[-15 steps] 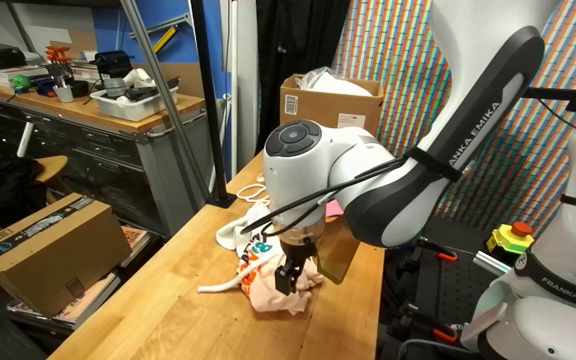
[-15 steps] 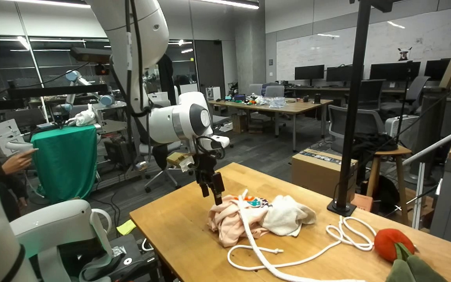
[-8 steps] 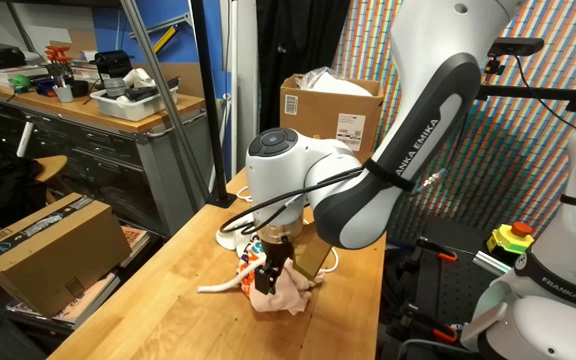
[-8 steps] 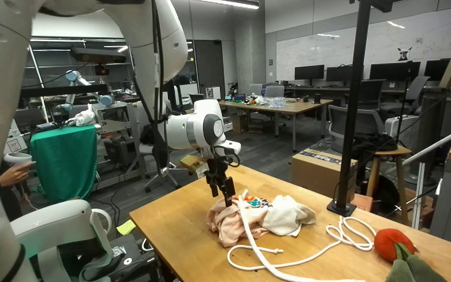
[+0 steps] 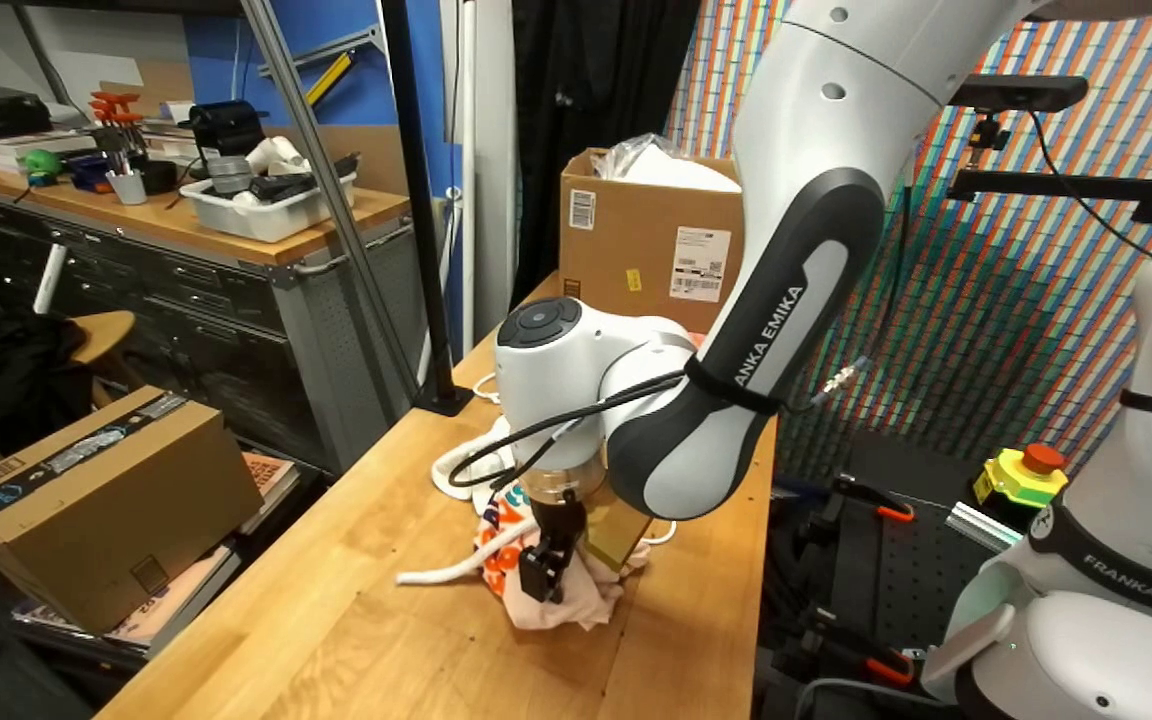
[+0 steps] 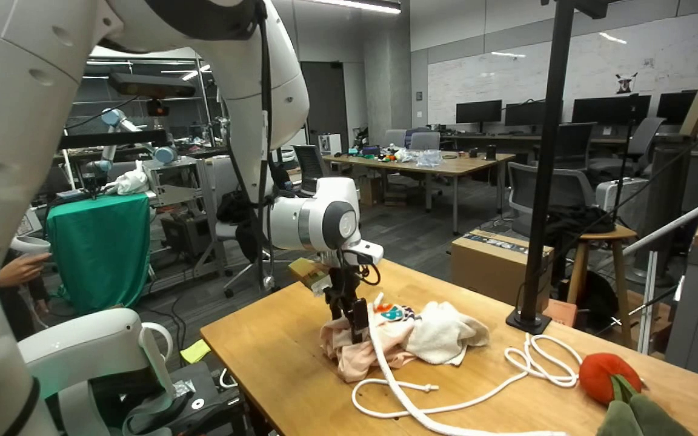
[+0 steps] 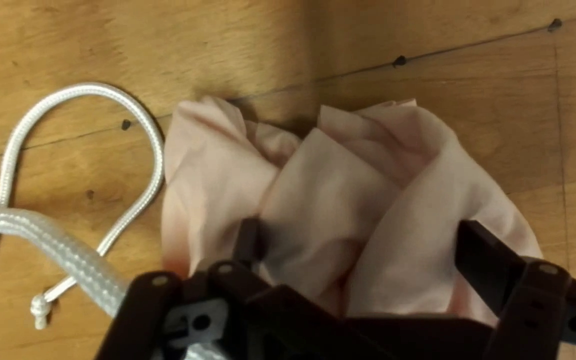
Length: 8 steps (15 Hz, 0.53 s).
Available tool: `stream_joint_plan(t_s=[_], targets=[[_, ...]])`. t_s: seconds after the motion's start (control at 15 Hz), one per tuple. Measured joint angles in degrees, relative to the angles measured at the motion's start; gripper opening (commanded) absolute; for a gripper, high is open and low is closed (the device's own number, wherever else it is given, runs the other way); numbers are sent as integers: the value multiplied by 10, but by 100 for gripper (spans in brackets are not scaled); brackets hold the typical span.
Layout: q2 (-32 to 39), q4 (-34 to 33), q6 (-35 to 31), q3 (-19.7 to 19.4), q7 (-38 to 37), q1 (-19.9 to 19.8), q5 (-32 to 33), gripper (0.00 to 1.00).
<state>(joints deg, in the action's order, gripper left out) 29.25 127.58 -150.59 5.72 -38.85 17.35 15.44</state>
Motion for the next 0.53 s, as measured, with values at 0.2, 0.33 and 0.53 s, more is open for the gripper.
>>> stream_joint_plan(t_s=[0.2,0.33,0.53], targets=[[9,-4,5,-8,1,15,-7,50],[9,-6,9,-9,3,23,-12,35],[9,-11,17,-9,8,30,-14,13]])
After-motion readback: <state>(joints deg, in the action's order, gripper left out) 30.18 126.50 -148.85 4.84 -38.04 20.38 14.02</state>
